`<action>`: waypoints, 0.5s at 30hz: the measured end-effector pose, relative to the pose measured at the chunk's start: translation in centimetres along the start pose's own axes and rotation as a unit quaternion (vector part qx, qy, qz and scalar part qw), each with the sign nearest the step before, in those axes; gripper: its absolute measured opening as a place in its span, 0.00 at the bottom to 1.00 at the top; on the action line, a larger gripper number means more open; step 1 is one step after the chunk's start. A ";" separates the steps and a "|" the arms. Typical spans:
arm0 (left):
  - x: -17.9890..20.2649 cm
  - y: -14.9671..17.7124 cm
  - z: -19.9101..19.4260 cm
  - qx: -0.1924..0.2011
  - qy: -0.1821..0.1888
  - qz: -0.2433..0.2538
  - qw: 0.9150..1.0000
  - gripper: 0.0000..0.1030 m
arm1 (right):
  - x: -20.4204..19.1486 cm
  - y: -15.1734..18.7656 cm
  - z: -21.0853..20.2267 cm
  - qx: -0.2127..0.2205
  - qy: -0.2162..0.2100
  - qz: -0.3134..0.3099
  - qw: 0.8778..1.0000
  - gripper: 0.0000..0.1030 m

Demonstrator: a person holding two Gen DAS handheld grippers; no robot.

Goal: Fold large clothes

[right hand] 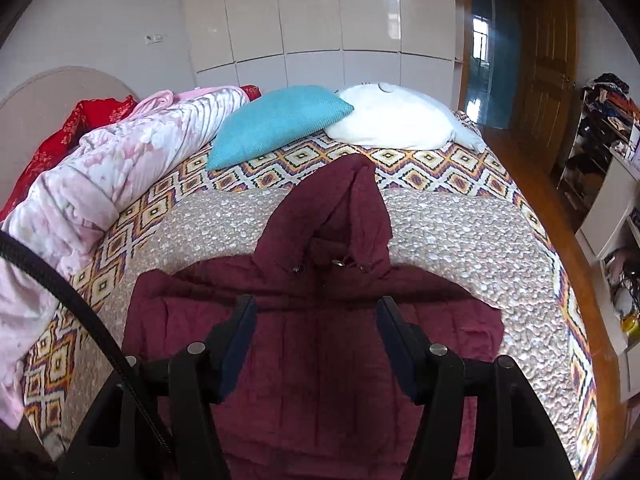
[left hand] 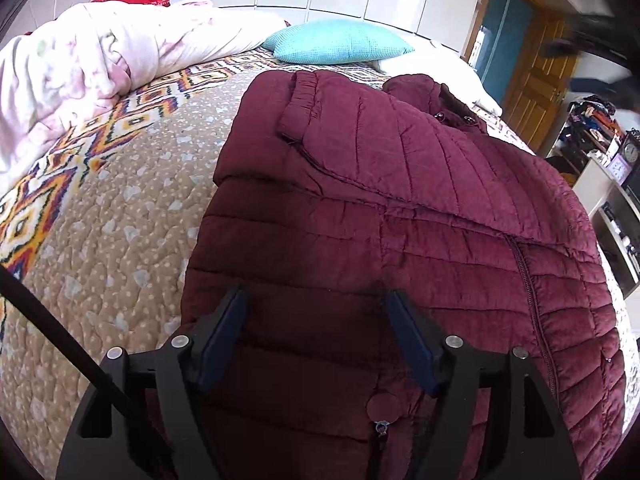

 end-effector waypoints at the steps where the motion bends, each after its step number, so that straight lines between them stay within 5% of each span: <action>1: 0.1 0.0 0.1 -0.001 0.001 0.001 1.000 0.74 | -0.2 -0.7 1.8 -0.007 0.002 0.010 1.000 0.64; 15: 0.8 0.1 1.0 -0.010 0.002 0.025 1.000 0.84 | 1.0 -4.7 25.1 -0.055 0.030 0.123 0.990 0.64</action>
Point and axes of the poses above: each gripper's, at about its wrist camera, not at the fingertips, and z roughly the way its jaws point, x to its right, y to its underside, the point moved 9 cm from there along z, roughly the way its jaws point, and after that the axes turned 6 degrees about x, right-handed, at the moved point
